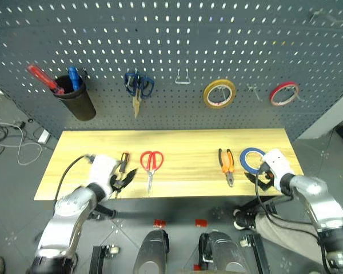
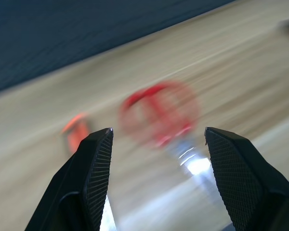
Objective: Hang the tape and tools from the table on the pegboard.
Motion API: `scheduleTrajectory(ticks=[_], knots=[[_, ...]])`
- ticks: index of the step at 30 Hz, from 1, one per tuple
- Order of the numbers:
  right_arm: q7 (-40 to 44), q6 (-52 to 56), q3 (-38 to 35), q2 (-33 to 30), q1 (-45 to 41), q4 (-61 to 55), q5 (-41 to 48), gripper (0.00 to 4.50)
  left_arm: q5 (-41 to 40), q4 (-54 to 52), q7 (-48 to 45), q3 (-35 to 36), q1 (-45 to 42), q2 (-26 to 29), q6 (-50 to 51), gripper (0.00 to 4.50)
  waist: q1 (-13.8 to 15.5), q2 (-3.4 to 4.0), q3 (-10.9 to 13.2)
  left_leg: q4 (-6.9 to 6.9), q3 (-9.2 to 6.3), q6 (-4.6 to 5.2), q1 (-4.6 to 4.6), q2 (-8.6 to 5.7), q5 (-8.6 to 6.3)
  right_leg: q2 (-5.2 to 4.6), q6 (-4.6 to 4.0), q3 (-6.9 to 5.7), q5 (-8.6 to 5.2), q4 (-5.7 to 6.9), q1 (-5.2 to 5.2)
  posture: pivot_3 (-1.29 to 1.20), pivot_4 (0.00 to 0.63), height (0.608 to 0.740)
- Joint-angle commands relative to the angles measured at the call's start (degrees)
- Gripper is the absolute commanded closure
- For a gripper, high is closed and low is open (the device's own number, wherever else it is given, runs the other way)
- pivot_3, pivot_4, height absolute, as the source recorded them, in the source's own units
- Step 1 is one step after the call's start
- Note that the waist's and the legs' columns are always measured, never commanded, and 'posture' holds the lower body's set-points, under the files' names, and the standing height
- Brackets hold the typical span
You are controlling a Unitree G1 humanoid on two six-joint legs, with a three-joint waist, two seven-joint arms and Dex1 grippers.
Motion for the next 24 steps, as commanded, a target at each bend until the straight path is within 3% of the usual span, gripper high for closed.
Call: scheduleTrajectory(ticks=[1, 7, 11, 14, 19, 24], knots=[[2.54, -0.76, 1.42, -1.26, -4.37, 4.17, -1.42, 0.0, -0.07, -3.99, -5.94, -4.35, -4.19, 2.09, 0.82, 1.3, -0.08, -0.03, 1.02, -0.01, 0.05, 0.11, 0.02, 0.0, -0.07, 0.0, 0.0, 0.05, -0.02, -0.01, 0.01, -0.05, 0.363, 0.74], [6.58, -0.78, 7.67, -1.15, -14.38, 18.15, -6.67, 0.0, 3.71, -2.17, -16.44, -14.2, -11.89, 3.96, -4.75, 1.3, -1.1, -0.1, 3.41, -0.02, 0.45, 0.07, -0.48, 0.01, -0.16, -0.02, 0.0, 0.25, -0.1, -0.02, -0.59, -0.04, 0.401, 0.74], [9.21, -1.26, 11.14, -0.84, -18.42, 25.19, -9.49, 0.0, 5.65, 1.2, -20.48, -16.94, -13.99, 4.14, -9.83, 1.3, -1.44, -0.11, 4.65, -0.02, 0.61, 0.13, -0.74, -0.01, -0.19, -0.14, 0.07, 0.2, -0.14, -0.08, -0.82, -0.05, 0.411, 0.74], [10.9, -1.4, 13.0, -1.07, -20.68, 29.67, -11.4, 0.61, 6.61, 3.01, -22.44, -18.18, -14.94, 3.6, -12.48, 1.27, -1.62, -0.12, 5.12, 0.02, 0.65, 0.15, -0.71, 0.0, -0.22, -0.16, 0.08, 0.17, -0.14, -0.05, -0.82, -0.06, 0.414, 0.74], [15.05, -0.11, 14.43, -2.46, -21.14, 29.91, -12.63, 2.27, 6.59, 4.13, -24.65, -18.66, -14.72, 2.88, -14.97, 1.27, -1.59, -0.24, 5.4, 0.13, 0.65, 0.16, -0.69, 0.02, -0.22, -0.2, 0.15, 0.16, -0.12, 0.01, -0.78, -0.07, 0.405, 0.74], [9.02, -1.33, 9.01, -5.5, -16.19, 19.75, -12.51, 3.81, 4.89, 3.65, -23.82, -17.36, -14.37, 0.45, -13.93, 1.27, -1.17, -0.23, 5.42, 0.14, 0.62, 0.14, -0.75, 0.0, -0.21, -0.23, 0.16, 0.1, -0.12, -0.03, -0.77, -0.08, 0.388, 0.74]])
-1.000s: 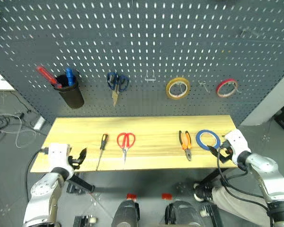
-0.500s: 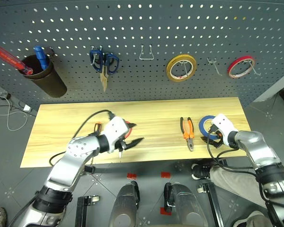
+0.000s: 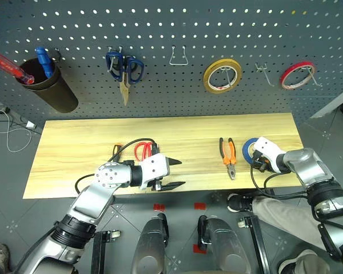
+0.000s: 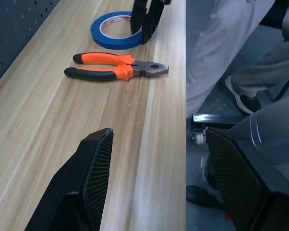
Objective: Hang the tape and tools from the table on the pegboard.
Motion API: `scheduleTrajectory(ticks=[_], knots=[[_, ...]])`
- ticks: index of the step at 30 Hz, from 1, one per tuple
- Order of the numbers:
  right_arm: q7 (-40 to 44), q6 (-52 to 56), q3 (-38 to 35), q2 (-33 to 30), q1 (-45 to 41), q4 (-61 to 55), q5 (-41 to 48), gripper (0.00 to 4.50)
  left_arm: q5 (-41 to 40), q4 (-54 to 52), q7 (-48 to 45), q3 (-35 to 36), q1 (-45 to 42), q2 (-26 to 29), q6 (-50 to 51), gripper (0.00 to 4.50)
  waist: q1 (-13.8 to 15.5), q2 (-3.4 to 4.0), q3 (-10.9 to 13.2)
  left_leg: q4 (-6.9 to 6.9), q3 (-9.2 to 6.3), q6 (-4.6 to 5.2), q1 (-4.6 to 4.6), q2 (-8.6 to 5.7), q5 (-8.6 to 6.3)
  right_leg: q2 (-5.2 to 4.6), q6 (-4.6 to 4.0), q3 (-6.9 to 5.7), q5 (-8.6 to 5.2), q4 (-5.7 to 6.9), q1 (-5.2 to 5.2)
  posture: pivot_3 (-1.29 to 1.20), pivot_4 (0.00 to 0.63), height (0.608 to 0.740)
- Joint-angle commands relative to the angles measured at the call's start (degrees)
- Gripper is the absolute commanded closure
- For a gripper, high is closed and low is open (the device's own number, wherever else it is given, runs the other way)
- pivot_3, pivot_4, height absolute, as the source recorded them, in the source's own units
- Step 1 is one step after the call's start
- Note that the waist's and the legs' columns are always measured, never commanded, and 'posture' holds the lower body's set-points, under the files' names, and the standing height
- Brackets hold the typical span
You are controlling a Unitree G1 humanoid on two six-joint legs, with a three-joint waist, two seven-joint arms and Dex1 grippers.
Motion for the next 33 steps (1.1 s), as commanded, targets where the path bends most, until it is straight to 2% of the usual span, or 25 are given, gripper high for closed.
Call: scheduleTrajectory(ticks=[1, 4, 9, 11, 13, 18, 24, 28, 30, 31, 33], knots=[[-6.44, -0.3, -5.71, -2.67, 6.12, -10.06, -0.35, 3.81, -2.32, -2.37, 0.29, 1.15, 0.75, -1.32, 0.8, 1.27, 0.1, 0.03, 0.02, 0.0, 0.01, 0.0, -0.01, 0.0, 0.0, -0.01, 0.01, -0.01, 0.0, 0.0, 0.0, -0.08, 0.388, 0.74], [-13.27, 1.53, -11.15, -2.15, 15.34, -25.42, -0.73, 3.81, -3.85, -3.59, 1.09, 2.36, 1.09, -2.47, 1.81, 1.27, -0.11, 0.09, 0.07, -0.05, 0.04, -0.01, -0.05, -0.01, 0.0, -0.03, 0.03, -0.03, -0.01, -0.01, -0.04, -0.09, 0.38, 0.74], [-26.97, -0.8, -14.74, 4.69, 32.59, -54.3, -7.1, 3.81, -7.13, -5.5, 6.54, 6.83, -0.54, -6.45, 5.23, 1.27, -0.45, 0.11, 0.08, -0.11, 0.01, -0.06, -0.02, 0.03, -0.01, 0.02, 0.38, -0.01, -0.22, 0.03, -0.07, -0.1, 0.372, 0.74], [-30.57, -3.71, -13.09, 6.43, 34.92, -61.5, -11.56, 3.81, -7.77, -6.06, 8.92, 8.44, -1.8, -7.92, 6.45, 1.27, -0.8, 0.12, 0.08, -0.1, 0.03, -0.08, -0.03, 0.04, -0.02, 0.02, 0.42, 0.03, -0.23, 0.05, -0.11, -0.11, 0.372, 0.74], [-32.46, -5.28, -12.31, 7.53, 33.05, -64.49, -14.16, 3.81, -8.4, -6.31, 10.6, 9.62, -3.42, -9.02, 7.57, 1.27, -1.44, 0.12, 0.08, -0.06, 0.13, -0.08, -0.03, 0.02, -0.02, 0.02, 0.59, 0.15, -0.14, 0.04, -0.16, -0.11, 0.371, 0.74], [-33.52, -8.72, -13.62, 7.41, 23.06, -58.73, -13.49, 3.81, -9.13, -5.21, 12.0, 10.6, -7.22, -10.32, 8.87, 1.27, -1.78, 0.1, 0.09, 0.1, 0.19, -0.07, -0.03, -0.01, -0.01, 0.03, 0.82, 0.26, -0.01, 0.01, -0.13, -0.1, 0.359, 0.74], [-32.15, -20.68, -13.75, 4.54, 9.29, -36.94, -9.35, 3.81, -8.16, -3.83, 11.99, 10.2, -8.7, -10.59, 8.43, 1.27, -1.78, 0.1, 0.09, 0.18, 0.22, -0.06, -0.04, 0.0, 0.0, 0.04, 0.77, 0.23, 0.01, 0.05, -0.11, -0.09, 0.355, 0.74], [-29.86, -26.49, -13.12, 4.98, 4.07, -28.34, -6.07, 3.81, -7.87, -3.78, 12.25, 10.14, -8.25, -10.46, 8.52, 1.27, -1.8, 0.09, 0.09, -0.01, 0.26, -0.06, -0.07, 0.0, 0.0, 0.02, 0.45, 0.18, 0.13, -0.06, -0.14, -0.08, 0.353, 0.74], [-29.22, -26.54, -14.02, 6.49, 4.0, -28.08, -3.48, 3.03, -7.49, -3.31, 12.35, 10.47, -7.26, -9.78, 8.7, 1.27, -1.81, 0.09, 0.09, -0.1, 0.26, -0.06, -0.07, 0.01, 0.0, 0.02, 0.44, 0.13, 0.12, -0.08, -0.15, -0.08, 0.355, 0.74], [-29.01, -25.86, -14.21, 7.07, 4.71, -28.97, -2.77, 2.85, -7.21, -2.95, 12.23, 10.69, -6.63, -9.22, 8.54, 1.27, -1.86, 0.09, 0.09, -0.1, 0.25, -0.06, -0.07, 0.02, 0.0, 0.02, 0.44, 0.11, 0.12, -0.08, -0.15, -0.08, 0.356, 0.74], [-28.71, -22.82, -14.33, 8.44, 7.52, -32.45, -1.75, 2.17, -5.37, -1.64, 11.17, 10.54, -5.08, -7.04, 6.35, 1.27, -1.83, 0.09, 0.09, -0.12, 0.25, -0.06, -0.06, 0.03, 0.0, 0.02, 0.44, 0.1, 0.12, -0.07, -0.15, -0.08, 0.358, 0.74]])
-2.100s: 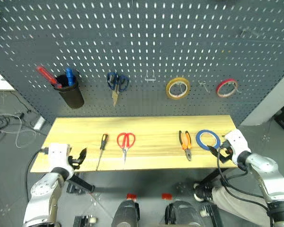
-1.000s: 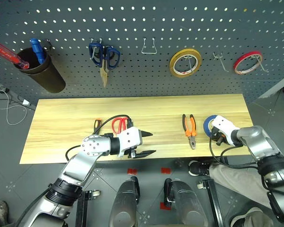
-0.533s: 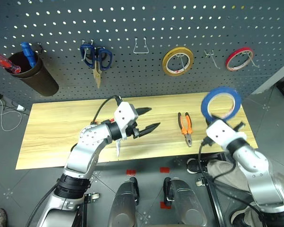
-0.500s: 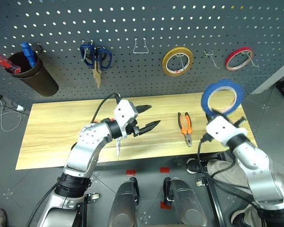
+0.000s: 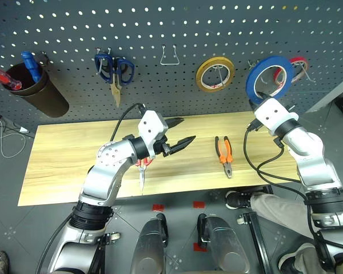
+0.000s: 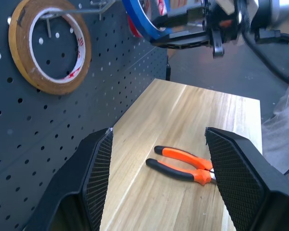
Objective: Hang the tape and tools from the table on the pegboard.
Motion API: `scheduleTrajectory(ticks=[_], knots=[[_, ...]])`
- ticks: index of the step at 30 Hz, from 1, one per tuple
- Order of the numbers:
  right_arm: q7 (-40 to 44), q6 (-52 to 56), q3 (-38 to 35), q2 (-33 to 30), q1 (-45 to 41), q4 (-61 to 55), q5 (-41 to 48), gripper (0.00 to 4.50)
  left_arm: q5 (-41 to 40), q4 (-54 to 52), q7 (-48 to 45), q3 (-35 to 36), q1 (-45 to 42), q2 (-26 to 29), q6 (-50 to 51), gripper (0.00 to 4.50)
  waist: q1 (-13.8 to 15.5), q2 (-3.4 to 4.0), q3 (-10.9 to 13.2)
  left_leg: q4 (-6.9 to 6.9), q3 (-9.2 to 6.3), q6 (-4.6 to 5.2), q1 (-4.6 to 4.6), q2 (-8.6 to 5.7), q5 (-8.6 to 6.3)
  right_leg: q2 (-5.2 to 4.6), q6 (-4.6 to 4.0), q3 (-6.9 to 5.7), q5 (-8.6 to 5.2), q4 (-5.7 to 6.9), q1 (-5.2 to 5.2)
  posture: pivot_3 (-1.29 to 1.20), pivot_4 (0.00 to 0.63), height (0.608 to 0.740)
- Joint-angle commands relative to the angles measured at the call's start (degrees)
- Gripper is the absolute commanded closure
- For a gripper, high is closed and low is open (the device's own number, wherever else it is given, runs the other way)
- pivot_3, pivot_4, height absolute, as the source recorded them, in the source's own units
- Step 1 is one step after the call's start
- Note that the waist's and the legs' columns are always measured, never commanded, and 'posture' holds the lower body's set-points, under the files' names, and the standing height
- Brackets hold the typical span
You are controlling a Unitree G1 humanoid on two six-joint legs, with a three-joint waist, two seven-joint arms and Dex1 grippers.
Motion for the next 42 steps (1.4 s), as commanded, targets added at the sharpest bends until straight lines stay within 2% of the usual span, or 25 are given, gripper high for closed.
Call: scheduleTrajectory(ticks=[1, 6, 10, 14, 18, 22, 28, 31, 35, 40, 42], knots=[[0.42, 4.23, -1.59, 1.88, 4.93, -7.2, 2.7, 1.82, 3.14, 1.26, -1.54, 0.44, 2.91, 4.0, -4.19, 1.27, 0.07, 0.0, 0.0, 0.0, -0.02, 0.0, 0.0, 0.0, 0.0, -0.01, 0.0, -0.01, 0.0, 0.0, 0.0, -0.08, 0.358, 0.74], [-0.67, 24.13, 0.37, 9.85, 16.74, -20.53, 4.46, 0.1, 8.33, 6.47, -6.32, -0.94, 7.0, 11.66, -14.07, 1.27, 0.13, 0.01, 0.0, 0.01, -0.03, 0.0, 0.0, 0.01, -0.01, -0.05, -0.01, 0.01, -0.01, 0.01, 0.0, -0.08, 0.36, 0.74], [-7.39, 47.04, 1.17, 22.39, 18.39, -25.72, 5.01, 0.04, 12.99, 13.78, -9.84, -2.03, 7.87, 17.02, -22.34, 1.27, -0.19, -0.01, -0.02, 0.1, -0.04, -0.02, 0.06, 0.07, 0.0, -0.07, -0.05, 0.04, 0.02, 0.14, 0.01, -0.08, 0.356, 0.74], [-13.56, 62.45, 0.11, 30.04, 10.54, -18.64, 3.69, 0.04, 13.62, 17.87, -10.94, -2.66, 6.04, 17.07, -24.94, 1.27, -0.09, -0.01, -0.02, 0.03, -0.01, -0.16, 0.01, 0.12, 0.09, -0.04, -0.07, 0.01, 0.03, 0.24, -0.2, -0.08, 0.351, 0.74], [-15.95, 63.27, -2.11, 31.08, 4.59, -9.63, 4.82, 0.04, 14.08, 19.0, -11.32, -3.25, 4.7, 16.26, -25.62, 1.27, 0.36, -0.06, -0.05, 0.17, 0.0, -0.16, -0.13, 0.04, 0.11, -0.09, -0.17, 0.02, 0.1, 0.48, -0.32, -0.08, 0.346, 0.74], [-16.31, 61.95, -1.36, 29.46, 0.27, -2.19, 4.74, 0.04, 14.2, 19.03, -11.43, -3.47, 4.26, 15.75, -25.7, 1.27, 0.12, -0.07, -0.05, 0.28, 0.03, -0.15, -0.47, 0.04, 0.11, -0.09, -0.25, 0.03, 0.1, 0.65, -0.7, -0.07, 0.343, 0.74], [-15.99, 62.32, -3.28, 28.78, -4.42, 5.07, 6.74, 0.04, 14.35, 19.17, -11.44, -3.26, 4.15, 15.33, -25.75, 1.27, -0.32, -0.07, -0.06, 0.36, 0.08, -0.15, -0.49, 0.11, 0.11, -0.05, -0.25, 0.02, 0.04, 0.75, -0.73, -0.06, 0.333, 0.74], [-14.59, 62.9, -4.21, 28.15, -6.66, 7.25, 8.62, 0.63, 14.15, 18.8, -11.4, -2.99, 4.68, 15.21, -25.56, 1.27, -0.28, -0.07, -0.06, 0.51, 0.06, -0.15, -0.49, 0.11, 0.11, -0.06, -0.25, 0.03, 0.04, 0.88, -0.73, -0.07, 0.329, 0.74], [-11.95, 59.64, -1.32, 25.88, -7.67, 5.6, 8.92, 1.94, 12.89, 16.96, -11.16, -1.78, 6.81, 15.37, -24.95, 1.27, -0.25, -0.07, -0.06, 0.62, 0.06, -0.13, -0.51, 0.09, 0.1, -0.07, -0.25, 0.05, 0.04, 0.93, -0.73, -0.07, 0.327, 0.74], [-5.53, 53.11, 5.28, 21.68, -4.44, -8.15, 9.61, 1.98, 8.19, 11.57, -9.05, 2.72, 12.56, 15.25, -18.79, 1.27, -0.34, -0.07, -0.06, 0.69, 0.0, -0.13, -0.76, 0.12, 0.1, -0.05, -0.25, 0.02, 0.04, 0.96, -0.93, -0.07, 0.32, 0.74], [-5.95, 51.76, 6.18, 22.99, -1.74, -15.98, 10.4, 1.98, 5.89, 8.38, -6.99, 5.37, 15.23, 14.45, -16.03, 1.27, -0.39, -0.07, -0.06, 0.69, -0.01, -0.13, -0.79, 0.15, 0.1, -0.03, -0.25, 0.0, 0.04, 0.96, -0.96, -0.06, 0.319, 0.74]])
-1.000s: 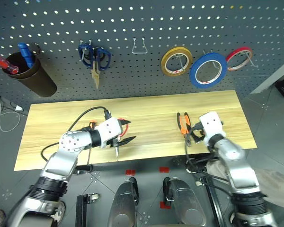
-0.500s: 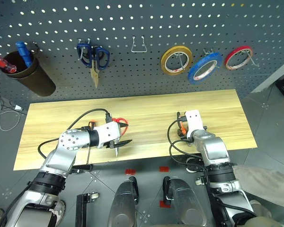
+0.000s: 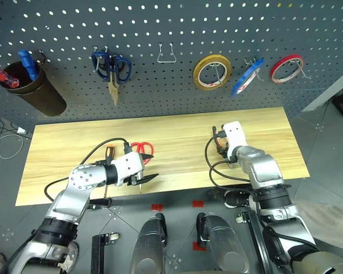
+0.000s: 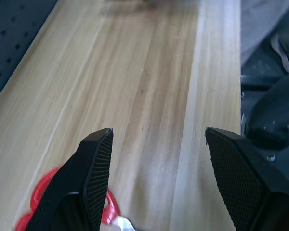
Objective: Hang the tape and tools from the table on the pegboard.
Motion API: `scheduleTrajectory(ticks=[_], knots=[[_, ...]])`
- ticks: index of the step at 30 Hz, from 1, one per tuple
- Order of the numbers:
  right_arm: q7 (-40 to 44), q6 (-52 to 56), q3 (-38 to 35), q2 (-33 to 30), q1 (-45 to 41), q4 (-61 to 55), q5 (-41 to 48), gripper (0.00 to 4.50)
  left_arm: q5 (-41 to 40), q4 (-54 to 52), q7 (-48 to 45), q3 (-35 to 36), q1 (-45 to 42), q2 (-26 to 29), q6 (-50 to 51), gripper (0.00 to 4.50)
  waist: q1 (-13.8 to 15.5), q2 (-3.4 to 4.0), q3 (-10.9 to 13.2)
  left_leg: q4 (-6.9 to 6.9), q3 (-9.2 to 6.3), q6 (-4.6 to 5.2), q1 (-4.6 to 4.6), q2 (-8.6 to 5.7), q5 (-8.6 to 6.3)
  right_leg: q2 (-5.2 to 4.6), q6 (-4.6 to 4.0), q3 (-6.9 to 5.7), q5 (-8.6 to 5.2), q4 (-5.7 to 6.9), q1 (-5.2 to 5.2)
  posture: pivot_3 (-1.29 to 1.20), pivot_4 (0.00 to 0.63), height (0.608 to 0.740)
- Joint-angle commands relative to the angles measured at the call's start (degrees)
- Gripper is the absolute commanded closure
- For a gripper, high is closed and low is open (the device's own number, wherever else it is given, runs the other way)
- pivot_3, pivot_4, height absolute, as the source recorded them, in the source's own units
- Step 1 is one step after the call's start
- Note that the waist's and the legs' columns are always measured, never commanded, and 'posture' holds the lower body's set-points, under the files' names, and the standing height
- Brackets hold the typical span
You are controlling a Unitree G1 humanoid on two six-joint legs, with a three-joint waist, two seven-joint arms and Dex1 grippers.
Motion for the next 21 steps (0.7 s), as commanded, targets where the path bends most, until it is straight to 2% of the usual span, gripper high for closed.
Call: scheduleTrajectory(ticks=[1, 4, 7, 13, 21], knots=[[0.24, -4.59, 3.15, 2.55, 3.77, -16.38, 1.32, 1.98, -5.43, -7.34, 3.55, 5.56, 4.22, -1.16, 5.09, 1.27, -0.02, -0.01, 0.0, -0.01, -0.03, 0.0, -0.01, 0.01, 0.0, 0.01, 0.0, -0.03, 0.0, -0.01, 0.0, -0.06, 0.319, 0.74], [-3.0, -7.92, 5.08, 7.24, 6.03, -24.52, 0.72, 1.98, -10.24, -12.98, 7.26, 9.88, 6.52, -3.17, 10.82, 1.27, 0.04, -0.02, -0.01, -0.01, -0.1, 0.0, -0.05, 0.01, 0.0, 0.01, 0.02, -0.04, -0.01, -0.01, 0.0, -0.04, 0.317, 0.74], [-6.37, -15.45, 7.34, 13.72, 1.76, -25.93, 0.13, 1.98, -13.07, -17.91, 12.25, 14.11, 6.49, -4.59, 15.77, 1.27, 0.12, -0.04, -0.02, 0.1, -0.14, 0.0, -0.05, 0.01, 0.0, 0.01, 0.03, -0.05, -0.01, 0.03, 0.01, -0.01, 0.316, 0.74], [-8.02, -28.65, 6.73, 16.12, -12.72, -15.77, -1.47, 1.98, -18.69, -21.9, 16.73, 16.73, -0.27, -5.38, 25.34, 1.27, 1.26, -0.28, -0.17, 0.22, -0.27, -0.02, -0.03, -0.05, 0.05, 0.01, 0.21, -0.14, 0.04, 0.08, 0.12, 0.03, 0.311, 0.74], [-11.79, -46.8, 2.94, 16.65, -30.0, 8.32, -1.95, 1.98, -20.42, -19.83, 19.88, 16.26, -10.91, -6.04, 31.65, 1.27, 2.16, -0.36, -0.21, 0.22, -0.24, -0.02, -0.04, -0.06, 0.08, 0.0, -0.02, -0.18, 0.17, 0.0, 0.15, 0.05, 0.308, 0.74]])
